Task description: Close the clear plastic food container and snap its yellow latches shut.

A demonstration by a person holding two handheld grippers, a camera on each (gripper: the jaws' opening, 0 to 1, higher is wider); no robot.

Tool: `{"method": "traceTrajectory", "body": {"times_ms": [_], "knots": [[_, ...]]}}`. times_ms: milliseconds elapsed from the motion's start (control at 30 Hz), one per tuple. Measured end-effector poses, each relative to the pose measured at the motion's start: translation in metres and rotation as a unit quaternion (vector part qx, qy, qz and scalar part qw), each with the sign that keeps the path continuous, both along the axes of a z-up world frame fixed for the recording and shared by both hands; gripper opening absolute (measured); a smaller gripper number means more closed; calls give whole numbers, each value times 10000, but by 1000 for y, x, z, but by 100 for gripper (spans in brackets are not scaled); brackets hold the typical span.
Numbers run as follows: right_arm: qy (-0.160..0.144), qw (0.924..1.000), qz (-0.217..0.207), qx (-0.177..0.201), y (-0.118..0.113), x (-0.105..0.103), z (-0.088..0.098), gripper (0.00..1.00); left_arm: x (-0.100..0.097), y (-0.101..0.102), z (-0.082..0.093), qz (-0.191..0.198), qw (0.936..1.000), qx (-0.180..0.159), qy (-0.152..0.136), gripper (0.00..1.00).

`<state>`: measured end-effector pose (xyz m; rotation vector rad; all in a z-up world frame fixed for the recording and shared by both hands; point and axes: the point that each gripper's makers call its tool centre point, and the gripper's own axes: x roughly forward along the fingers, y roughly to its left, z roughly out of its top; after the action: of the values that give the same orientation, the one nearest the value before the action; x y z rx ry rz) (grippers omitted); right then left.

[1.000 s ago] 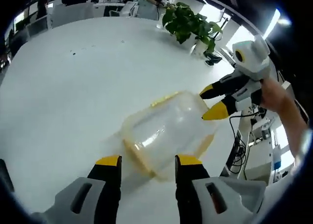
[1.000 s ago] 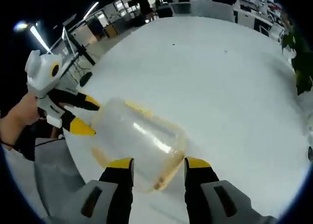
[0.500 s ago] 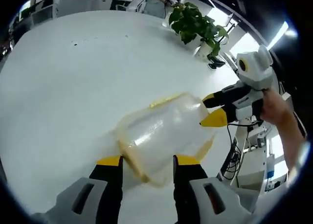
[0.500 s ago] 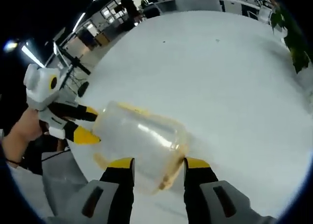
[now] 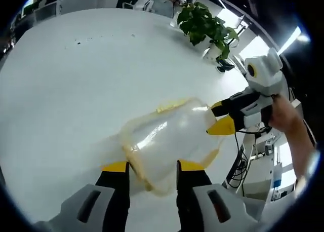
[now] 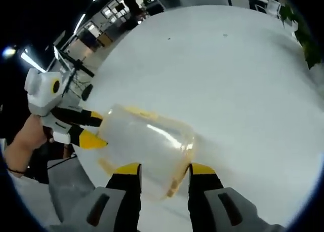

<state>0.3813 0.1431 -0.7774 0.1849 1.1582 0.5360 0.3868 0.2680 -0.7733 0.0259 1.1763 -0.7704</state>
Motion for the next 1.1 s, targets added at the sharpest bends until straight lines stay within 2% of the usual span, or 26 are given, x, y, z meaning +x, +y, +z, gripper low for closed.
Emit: {"method": "traceTrajectory", "body": {"times_ms": [267,400,467,533,600,667,700,733,833,867,933,1033,1100], "knots": [[-93,9998,-194,20,0,-8,0,39,-1,0,-2,79,9998,-172,-22,37],[-248,9996,-96,-58,-1,-8,0,41,-2,0,-2,96,9997,-231,-11,37],[-336,9988,225,-278,-3,-10,1,42,1,3,0,-203,9992,-158,-305,36],[-374,9983,274,-340,-5,-10,3,42,-1,5,1,-236,9993,-134,-257,37],[-443,9968,497,-434,-5,-9,6,42,0,7,2,-265,9993,-192,-198,41],[-557,9938,711,-653,-7,-6,8,42,2,8,6,-438,9982,-178,-357,40],[-590,9891,1119,-751,-5,-11,9,42,2,10,10,-674,9965,-121,-482,41],[-579,9869,1274,-803,-4,-11,9,43,2,9,12,-794,9953,-103,-550,41],[-638,9810,1563,-952,-3,-13,11,44,1,9,18,-1230,9893,-54,-781,40],[-698,9785,1643,-1029,-4,-10,11,43,2,10,18,-1210,9894,-38,-801,41],[-692,9773,1691,-1070,-4,-11,11,43,2,11,20,-1416,9863,-10,-851,41],[-690,9750,1812,-1084,-1,-11,13,43,4,15,22,-1452,9863,-32,-777,41],[-669,9698,2007,-1211,-3,-12,11,42,6,16,25,-1596,9832,-25,-889,41]]}}
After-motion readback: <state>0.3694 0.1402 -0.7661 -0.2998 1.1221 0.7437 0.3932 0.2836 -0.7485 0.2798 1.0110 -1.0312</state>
